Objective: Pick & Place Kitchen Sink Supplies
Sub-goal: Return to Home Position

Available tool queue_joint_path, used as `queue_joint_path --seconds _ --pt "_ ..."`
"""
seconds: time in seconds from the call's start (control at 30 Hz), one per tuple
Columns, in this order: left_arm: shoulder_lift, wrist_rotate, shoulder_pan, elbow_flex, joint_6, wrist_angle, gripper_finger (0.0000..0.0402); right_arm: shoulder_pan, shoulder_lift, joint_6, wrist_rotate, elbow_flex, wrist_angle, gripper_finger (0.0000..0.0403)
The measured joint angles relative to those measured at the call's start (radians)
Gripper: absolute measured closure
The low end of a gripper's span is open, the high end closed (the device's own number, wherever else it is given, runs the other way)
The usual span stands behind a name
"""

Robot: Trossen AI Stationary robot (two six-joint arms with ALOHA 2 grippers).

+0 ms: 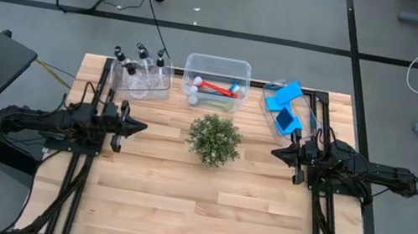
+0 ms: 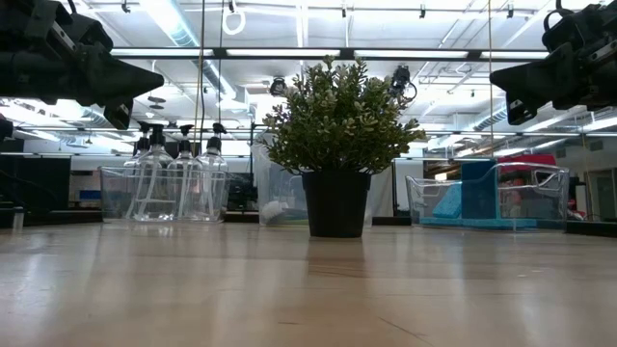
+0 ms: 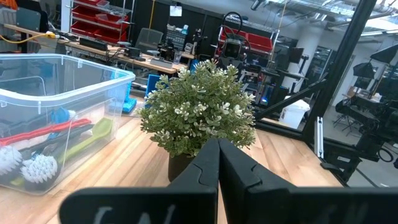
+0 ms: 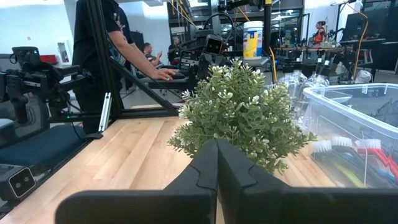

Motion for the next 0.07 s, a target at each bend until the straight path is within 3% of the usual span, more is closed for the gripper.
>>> queue_joint_path --seconds 0.07 --pt "0.0 0.0 0.0 0.0 0.0 0.0 0.0399 0.0 0.0 0.0 0.0 0.0 0.0 0.0399"
